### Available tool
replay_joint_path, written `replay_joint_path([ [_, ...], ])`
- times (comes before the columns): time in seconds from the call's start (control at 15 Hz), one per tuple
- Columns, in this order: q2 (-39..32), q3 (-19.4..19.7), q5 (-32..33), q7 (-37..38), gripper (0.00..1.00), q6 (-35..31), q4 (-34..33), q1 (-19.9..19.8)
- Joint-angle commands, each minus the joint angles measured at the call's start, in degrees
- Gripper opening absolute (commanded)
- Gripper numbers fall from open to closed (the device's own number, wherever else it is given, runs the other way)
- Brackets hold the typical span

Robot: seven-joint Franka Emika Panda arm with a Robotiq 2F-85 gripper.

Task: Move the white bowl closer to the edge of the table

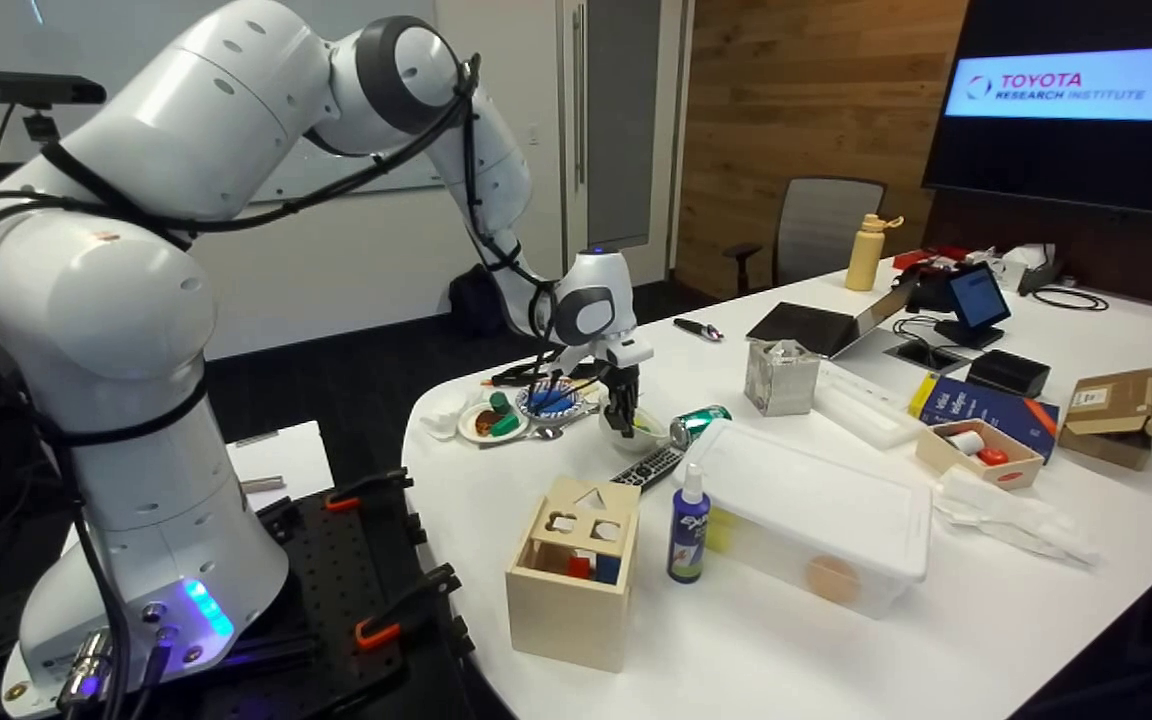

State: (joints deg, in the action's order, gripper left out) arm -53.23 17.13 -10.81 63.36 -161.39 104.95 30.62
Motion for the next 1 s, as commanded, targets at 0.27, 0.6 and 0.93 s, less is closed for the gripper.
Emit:
replay_joint_path([
  [0.27,9.61,-2.76,1.3,4.29,0.02,-3.68,17.22,-0.52],
  [0.6,12.9,-8.46,0.67,3.12,0.02,-3.07,23.13,-5.0],
  [0.93,13.63,-12.9,-0.68,4.48,0.02,-3.54,27.96,-7.99],
])
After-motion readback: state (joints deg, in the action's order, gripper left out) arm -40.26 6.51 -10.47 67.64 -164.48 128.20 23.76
